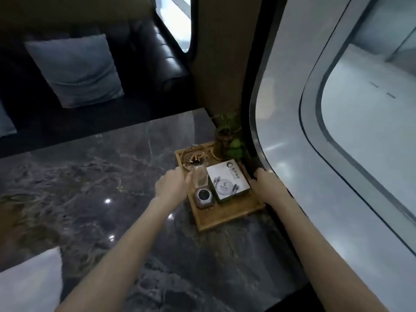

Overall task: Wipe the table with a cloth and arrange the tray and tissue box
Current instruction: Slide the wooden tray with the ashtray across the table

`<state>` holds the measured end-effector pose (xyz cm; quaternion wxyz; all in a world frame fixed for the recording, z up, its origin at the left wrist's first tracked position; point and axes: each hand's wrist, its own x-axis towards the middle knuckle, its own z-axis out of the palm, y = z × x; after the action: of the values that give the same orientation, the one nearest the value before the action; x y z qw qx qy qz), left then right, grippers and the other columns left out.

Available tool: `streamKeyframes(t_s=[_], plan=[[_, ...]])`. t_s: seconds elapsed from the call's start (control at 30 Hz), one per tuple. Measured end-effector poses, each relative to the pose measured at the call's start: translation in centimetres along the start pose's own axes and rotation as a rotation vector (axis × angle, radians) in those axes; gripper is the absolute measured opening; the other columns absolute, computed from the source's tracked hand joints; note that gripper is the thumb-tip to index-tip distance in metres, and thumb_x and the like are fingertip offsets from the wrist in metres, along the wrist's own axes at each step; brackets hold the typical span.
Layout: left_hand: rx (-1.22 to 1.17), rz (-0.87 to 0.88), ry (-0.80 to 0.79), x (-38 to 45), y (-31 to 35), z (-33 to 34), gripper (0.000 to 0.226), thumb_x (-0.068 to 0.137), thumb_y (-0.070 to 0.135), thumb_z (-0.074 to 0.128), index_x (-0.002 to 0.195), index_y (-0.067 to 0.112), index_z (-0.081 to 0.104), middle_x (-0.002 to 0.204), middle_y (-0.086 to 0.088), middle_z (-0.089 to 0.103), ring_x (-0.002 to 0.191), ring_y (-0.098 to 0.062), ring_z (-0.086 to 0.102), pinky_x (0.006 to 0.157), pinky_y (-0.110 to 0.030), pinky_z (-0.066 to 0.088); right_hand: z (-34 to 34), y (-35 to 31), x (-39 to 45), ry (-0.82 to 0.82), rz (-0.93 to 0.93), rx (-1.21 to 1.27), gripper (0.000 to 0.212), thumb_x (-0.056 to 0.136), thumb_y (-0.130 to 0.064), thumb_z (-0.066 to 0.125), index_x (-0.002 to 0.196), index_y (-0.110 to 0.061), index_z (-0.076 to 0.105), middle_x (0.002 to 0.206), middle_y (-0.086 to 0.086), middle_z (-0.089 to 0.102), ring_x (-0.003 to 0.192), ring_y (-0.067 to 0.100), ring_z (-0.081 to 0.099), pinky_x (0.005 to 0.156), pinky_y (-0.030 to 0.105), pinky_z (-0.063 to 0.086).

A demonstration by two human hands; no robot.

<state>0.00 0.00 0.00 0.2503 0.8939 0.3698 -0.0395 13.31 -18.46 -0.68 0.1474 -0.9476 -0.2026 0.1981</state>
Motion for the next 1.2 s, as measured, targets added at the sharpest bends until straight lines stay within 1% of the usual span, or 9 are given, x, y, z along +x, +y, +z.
streamKeyframes(t_s=[0.13,0.27,0.37,0.47,0.57,0.73,0.87,1.07,1.2], plan=[[-0.011,0.009,0.077,1.0,-1.1,3.3,0.036,0.094,0.033,0.041,0.107,0.001,0.050,0.115,-0.019,0.051,0.108,-0.035,0.048,0.085,-0.044,0.042,2.5,1.1,0.4,0.047,0.014,0.120,0.032,0.094,-0.004,0.035,0.125,0.001,0.042,0.125,0.023,0.054,0.112,0.036,0.053,0.088,0.040,0.044],[-0.037,-0.032,0.069,2.2,-1.8,5.7,0.031,0.094,0.027,0.042,0.110,0.000,0.047,0.116,-0.021,0.048,0.109,-0.035,0.046,0.085,-0.044,0.043,4.6,2.2,1.8,0.060,0.009,0.129,0.048,0.088,0.008,0.030,0.136,-0.001,0.032,0.130,0.026,0.050,0.117,0.039,0.051,0.096,0.042,0.042],[-0.067,-0.055,0.066,3.4,-2.4,7.0,0.030,0.094,0.024,0.042,0.109,-0.001,0.047,0.113,-0.023,0.050,0.107,-0.036,0.048,0.085,-0.045,0.043,5.9,3.3,2.4,0.037,0.033,0.143,0.051,0.088,0.011,0.030,0.138,-0.001,0.030,0.132,0.025,0.049,0.118,0.036,0.050,0.098,0.038,0.041],[-0.093,-0.054,0.052,4.3,-2.6,7.6,0.030,0.095,0.026,0.039,0.107,0.001,0.049,0.108,-0.022,0.058,0.100,-0.038,0.054,0.080,-0.045,0.043,6.9,4.0,2.8,0.007,0.064,0.223,0.042,0.092,0.004,0.029,0.132,-0.004,0.036,0.127,0.024,0.052,0.111,0.035,0.053,0.092,0.037,0.044],[-0.092,-0.075,0.013,4.8,-2.6,8.0,0.033,0.095,0.033,0.037,0.106,0.004,0.048,0.105,-0.023,0.062,0.094,-0.041,0.059,0.075,-0.045,0.045,7.4,4.1,3.3,-0.006,0.104,0.272,0.042,0.094,-0.003,0.034,0.135,-0.006,0.033,0.126,0.024,0.054,0.108,0.038,0.055,0.087,0.042,0.048],[-0.065,-0.103,-0.042,5.3,-2.8,8.6,0.033,0.094,0.030,0.041,0.109,0.001,0.042,0.106,-0.028,0.060,0.094,-0.045,0.057,0.076,-0.047,0.045,7.9,3.9,4.0,0.016,0.200,0.354,0.043,0.095,-0.008,0.038,0.138,-0.008,0.034,0.123,0.023,0.057,0.109,0.038,0.055,0.089,0.040,0.047],[-0.092,-0.079,-0.063,5.6,-2.9,8.6,0.026,0.094,0.022,0.040,0.103,-0.002,0.042,0.105,-0.030,0.059,0.094,-0.046,0.056,0.074,-0.045,0.043,8.6,3.6,4.1,0.131,0.213,0.345,0.034,0.098,-0.014,0.035,0.128,-0.004,0.046,0.114,0.026,0.062,0.101,0.039,0.059,0.082,0.039,0.048],[-0.135,-0.082,-0.114,6.1,-2.9,8.3,0.019,0.094,0.016,0.037,0.097,-0.002,0.042,0.103,-0.029,0.059,0.092,-0.044,0.056,0.067,-0.038,0.035,8.8,3.5,4.2,0.176,0.174,0.274,0.032,0.096,-0.011,0.038,0.125,-0.002,0.049,0.108,0.027,0.064,0.096,0.042,0.061,0.079,0.042,0.050],[-0.157,-0.079,-0.108,6.1,-3.0,8.0,0.015,0.095,0.017,0.036,0.092,0.002,0.041,0.101,-0.026,0.060,0.089,-0.041,0.057,0.065,-0.039,0.035,8.8,3.4,3.7,0.232,0.109,0.177,0.028,0.096,-0.009,0.038,0.117,0.001,0.053,0.100,0.026,0.066,0.087,0.040,0.063,0.067,0.035,0.047]])
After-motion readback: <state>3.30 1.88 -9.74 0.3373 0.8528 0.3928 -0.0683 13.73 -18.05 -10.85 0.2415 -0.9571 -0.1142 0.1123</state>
